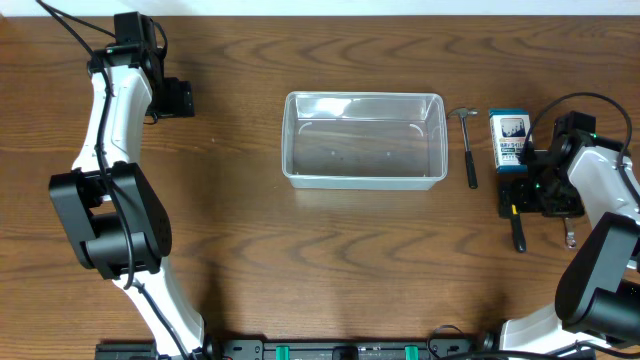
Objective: Pack container
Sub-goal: 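Lower the open right gripper over the yellow-handled screwdriver's grey grip, then align the right gripper fingers around the screwdriver handle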
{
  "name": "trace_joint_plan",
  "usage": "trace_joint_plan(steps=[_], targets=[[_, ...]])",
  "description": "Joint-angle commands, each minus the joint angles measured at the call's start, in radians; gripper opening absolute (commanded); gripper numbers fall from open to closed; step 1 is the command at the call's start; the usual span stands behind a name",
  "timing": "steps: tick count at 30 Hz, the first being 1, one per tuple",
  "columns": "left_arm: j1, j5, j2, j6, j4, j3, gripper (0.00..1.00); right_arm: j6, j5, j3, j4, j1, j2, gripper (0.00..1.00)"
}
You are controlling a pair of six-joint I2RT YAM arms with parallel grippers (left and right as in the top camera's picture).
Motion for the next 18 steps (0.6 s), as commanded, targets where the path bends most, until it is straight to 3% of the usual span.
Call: trace_joint_plan(steps=[1, 18], targets=[[0.001, -0.015, 0.018, -0.002, -0.002, -0.004, 0.98, -0.016, 0.033, -0.005, 0.011, -0.013, 0.009, 0.99], [0.001, -0.015, 0.018, -0.002, -0.002, -0.004, 0.98, -0.016, 0.002, -0.005, 0.006, -0.012, 0.082, 0.99]])
